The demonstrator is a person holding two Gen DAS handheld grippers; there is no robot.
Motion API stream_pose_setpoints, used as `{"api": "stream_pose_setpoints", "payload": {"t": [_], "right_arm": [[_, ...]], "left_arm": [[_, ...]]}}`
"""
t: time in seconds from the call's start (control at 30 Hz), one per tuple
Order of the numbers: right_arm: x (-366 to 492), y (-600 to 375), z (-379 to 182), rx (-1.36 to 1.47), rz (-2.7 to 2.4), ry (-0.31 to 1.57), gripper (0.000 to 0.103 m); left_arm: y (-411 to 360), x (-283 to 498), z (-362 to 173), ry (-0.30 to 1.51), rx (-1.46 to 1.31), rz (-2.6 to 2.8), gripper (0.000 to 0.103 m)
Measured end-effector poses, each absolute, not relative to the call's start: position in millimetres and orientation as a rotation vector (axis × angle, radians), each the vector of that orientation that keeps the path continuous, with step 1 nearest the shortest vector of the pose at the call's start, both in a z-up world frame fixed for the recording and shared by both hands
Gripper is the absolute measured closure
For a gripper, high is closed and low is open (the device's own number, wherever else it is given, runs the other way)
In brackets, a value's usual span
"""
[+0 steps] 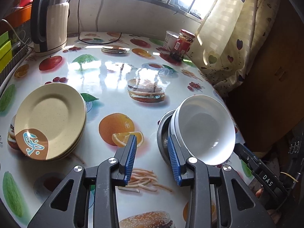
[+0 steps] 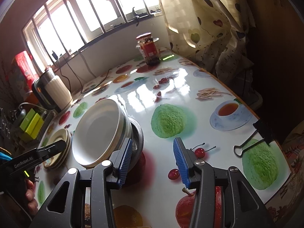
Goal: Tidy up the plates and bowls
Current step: 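Open both tools to release the blue-striped bowl, then close both tools on the rim of the steel bowl holding the bowls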
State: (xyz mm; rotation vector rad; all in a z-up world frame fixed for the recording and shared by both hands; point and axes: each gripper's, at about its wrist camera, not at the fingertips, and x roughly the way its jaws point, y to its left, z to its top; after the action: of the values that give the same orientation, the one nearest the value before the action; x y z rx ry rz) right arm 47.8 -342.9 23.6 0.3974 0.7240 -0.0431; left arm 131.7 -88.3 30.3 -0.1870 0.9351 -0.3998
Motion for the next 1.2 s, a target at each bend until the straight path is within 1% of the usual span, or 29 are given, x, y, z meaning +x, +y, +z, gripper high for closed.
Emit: {"api": "stream_pose_setpoints", "payload": {"t": [0.13,0.2,1.2], "right_arm": [[49.5,-344.9,12.8,0.416,-0.026,0.747,0.056],[51.7,-344.3,8.1,0.422,-0.015,0.756,0.05],[88.2,-342.5,-13.5,0.419,0.027,0.821,0.05]], "left_arm": [[-87.2,134.7,20.7,0.96,-0.21,-0.395,0.068],[-88.2,136.0,17.5,0.965,-0.209,-0.395,0.068],[-95.8,160.4,-6.0,1.019,-0.253,-0.436,0.068]]}}
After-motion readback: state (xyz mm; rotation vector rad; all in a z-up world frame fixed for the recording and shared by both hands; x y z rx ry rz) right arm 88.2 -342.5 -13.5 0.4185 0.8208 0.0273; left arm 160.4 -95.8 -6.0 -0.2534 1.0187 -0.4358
